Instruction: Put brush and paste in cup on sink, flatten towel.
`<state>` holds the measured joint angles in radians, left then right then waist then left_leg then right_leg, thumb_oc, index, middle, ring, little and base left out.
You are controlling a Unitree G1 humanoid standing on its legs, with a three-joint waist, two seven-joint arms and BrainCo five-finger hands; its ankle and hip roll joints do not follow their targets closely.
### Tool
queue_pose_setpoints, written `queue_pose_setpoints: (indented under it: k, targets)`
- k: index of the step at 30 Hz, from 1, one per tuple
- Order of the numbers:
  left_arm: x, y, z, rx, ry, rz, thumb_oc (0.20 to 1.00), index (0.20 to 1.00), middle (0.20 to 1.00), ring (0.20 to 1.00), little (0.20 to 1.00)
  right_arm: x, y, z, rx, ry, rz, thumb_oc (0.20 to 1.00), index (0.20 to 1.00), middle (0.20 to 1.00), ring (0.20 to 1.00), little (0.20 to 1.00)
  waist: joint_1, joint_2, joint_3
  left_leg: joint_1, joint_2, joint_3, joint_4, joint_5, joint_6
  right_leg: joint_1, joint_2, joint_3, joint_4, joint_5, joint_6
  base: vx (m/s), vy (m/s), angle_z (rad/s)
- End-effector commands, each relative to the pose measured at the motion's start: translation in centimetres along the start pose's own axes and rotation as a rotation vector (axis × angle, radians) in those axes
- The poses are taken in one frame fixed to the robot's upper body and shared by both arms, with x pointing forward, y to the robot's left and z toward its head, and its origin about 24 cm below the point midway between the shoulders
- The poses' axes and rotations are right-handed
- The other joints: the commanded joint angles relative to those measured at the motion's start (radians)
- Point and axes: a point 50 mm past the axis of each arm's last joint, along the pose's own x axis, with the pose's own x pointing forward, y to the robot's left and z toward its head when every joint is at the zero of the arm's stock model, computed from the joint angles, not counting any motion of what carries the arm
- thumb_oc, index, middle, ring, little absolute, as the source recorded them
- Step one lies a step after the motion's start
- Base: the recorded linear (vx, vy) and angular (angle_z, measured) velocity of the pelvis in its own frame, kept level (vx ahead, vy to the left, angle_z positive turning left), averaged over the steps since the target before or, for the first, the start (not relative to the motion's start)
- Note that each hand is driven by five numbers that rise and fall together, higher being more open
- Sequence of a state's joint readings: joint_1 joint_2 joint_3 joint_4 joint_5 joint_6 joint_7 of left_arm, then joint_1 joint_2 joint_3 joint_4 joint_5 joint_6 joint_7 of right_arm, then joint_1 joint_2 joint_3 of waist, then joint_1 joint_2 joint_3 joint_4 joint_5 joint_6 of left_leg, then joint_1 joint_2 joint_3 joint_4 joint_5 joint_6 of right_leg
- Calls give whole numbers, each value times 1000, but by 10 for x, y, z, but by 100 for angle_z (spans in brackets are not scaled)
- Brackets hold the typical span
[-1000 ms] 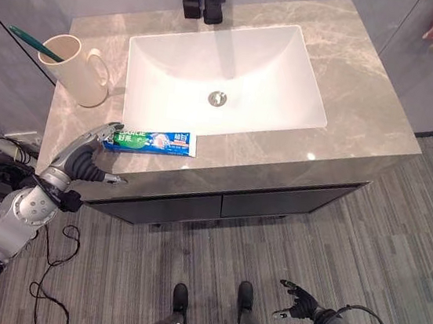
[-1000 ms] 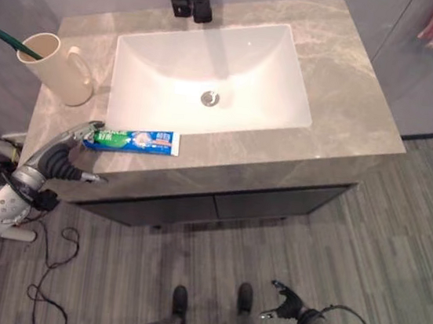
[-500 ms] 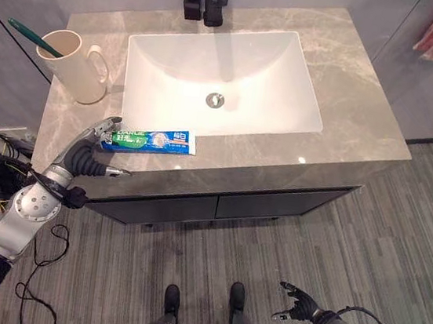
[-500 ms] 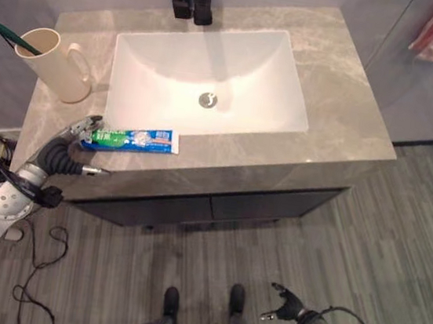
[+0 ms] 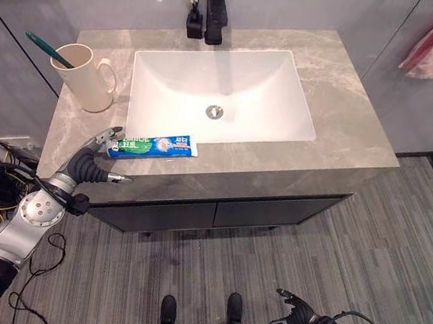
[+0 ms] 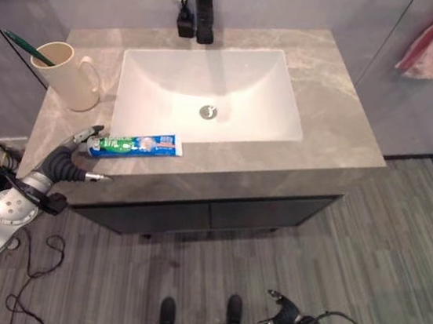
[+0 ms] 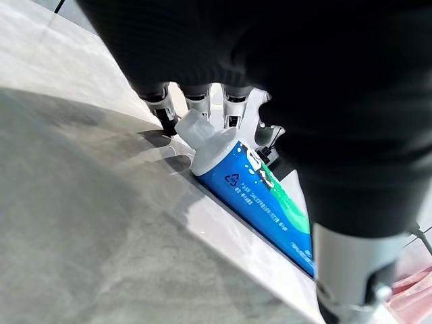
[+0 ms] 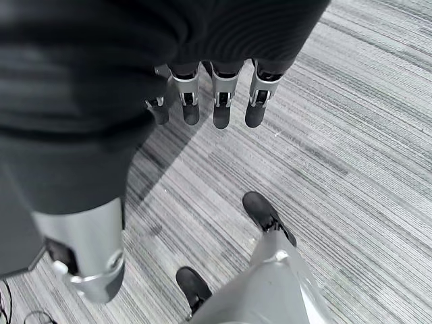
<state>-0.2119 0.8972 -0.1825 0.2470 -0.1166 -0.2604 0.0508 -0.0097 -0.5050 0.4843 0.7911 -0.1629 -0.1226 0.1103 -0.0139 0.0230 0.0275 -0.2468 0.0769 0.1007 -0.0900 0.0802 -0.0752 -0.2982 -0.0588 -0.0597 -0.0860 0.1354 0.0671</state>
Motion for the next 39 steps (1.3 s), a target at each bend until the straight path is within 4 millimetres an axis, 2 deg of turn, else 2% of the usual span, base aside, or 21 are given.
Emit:
queue_pose_setpoints:
  k: [1,2,5,7,8,17,21,23,26,30,32,33,35,36,37,39]
  targets:
    - [6,-8,1,15,-10,-15,1000,1000,1000,1000,1000,-2,-12,4,-35,-27,-31,1000,1000,1000,1000,1000,-5,-12,15,-16,31,-57,3,6,-40,-45,-101,-5,-1,42,105,0,0,0]
    - [7,-10,1,18,-9,-14,918,918,918,918,918,-2,-12,3,-35,-18,-33,1000,1000,1000,1000,1000,-4,-10,17,-22,31,-59,3,8,-40,-50,-100,-4,-1,42,104,0,0,0]
    - [7,-12,1,19,-9,-9,859,859,859,859,859,-1,-13,4,-39,-22,-37,1000,1000,1000,1000,1000,-3,-8,19,-29,31,-60,3,10,-41,-56,-101,-4,-1,41,104,0,0,0]
    - [7,-13,2,22,-10,-11,749,749,749,749,749,-2,-15,6,-42,-27,-43,1000,1000,1000,1000,1000,-2,-8,19,-32,31,-60,3,10,-41,-59,-101,-2,-1,42,104,0,0,0]
    - [7,-15,2,27,-9,-16,736,736,736,736,736,-2,-16,6,-44,-29,-45,1000,1000,1000,1000,1000,-2,-7,20,-34,32,-59,3,11,-41,-61,-101,-2,-1,42,104,0,0,0]
    - [5,-19,1,72,-9,-28,718,718,718,718,718,-3,-24,7,-43,-37,-77,1000,1000,1000,1000,1000,-1,-4,28,-45,31,-58,3,13,-41,-73,-98,2,-1,44,103,0,0,0]
    - [5,-19,2,126,-19,-39,768,768,768,768,768,-5,-28,7,-49,-43,-93,1000,1000,1000,1000,1000,-1,-6,29,-48,33,-60,3,12,-41,-76,-95,1,-1,42,102,0,0,0]
    - [5,-20,2,148,-25,-49,818,818,818,818,818,-6,-28,7,-48,-46,-98,1000,1000,1000,1000,1000,-2,-6,29,-49,33,-60,3,11,-41,-77,-94,1,-1,41,101,0,0,0]
    - [4,-21,4,177,-36,-64,837,837,837,837,837,-6,-29,7,-49,-49,-105,1000,1000,1000,1000,1000,-2,-8,30,-50,34,-60,3,10,-41,-78,-95,0,-1,42,101,0,0,0]
    - [2,-24,1,210,-31,-86,821,821,821,821,821,-6,-31,8,-57,-55,-115,1000,1000,1000,1000,1000,-2,-11,34,-54,35,-63,3,10,-40,-81,-95,-3,-1,43,102,0,0,0]
    - [3,-27,1,221,-30,-97,749,749,749,749,749,-7,-32,8,-58,-60,-119,1000,1000,1000,1000,1000,-3,-12,35,-56,36,-64,3,11,-40,-83,-94,-3,-1,43,102,2,6,3]
    - [1,-30,-2,230,-18,-106,580,580,580,580,580,-8,-32,7,-61,-60,-123,1000,1000,1000,1000,1000,-5,-13,35,-58,35,-64,3,11,-39,-85,-94,-2,-1,44,102,4,8,4]
    - [1,-30,-2,233,-21,-109,561,561,561,561,561,-9,-33,8,-63,-63,-125,1000,1000,1000,1000,1000,-5,-14,36,-59,35,-64,3,11,-39,-86,-93,-3,-1,44,101,0,0,0]
    - [1,-32,-2,262,-25,-125,423,423,423,423,423,-9,-32,5,-63,-54,-125,1000,1000,1000,1000,1000,-4,-15,35,-60,36,-66,3,10,-38,-88,-93,-3,-1,44,101,0,0,0]
    - [1,-32,-2,262,-25,-125,413,413,413,413,413,-9,-32,5,-63,-54,-125,1000,1000,1000,1000,1000,-4,-15,35,-60,36,-66,3,10,-38,-88,-93,-3,-1,44,101,0,0,0]
    - [1,-32,-2,290,-33,-136,300,300,300,300,300,-9,-33,8,-67,-68,-131,1000,1000,1000,1000,1000,-5,-16,36,-60,36,-66,3,11,-38,-88,-91,-1,-1,43,101,0,0,0]
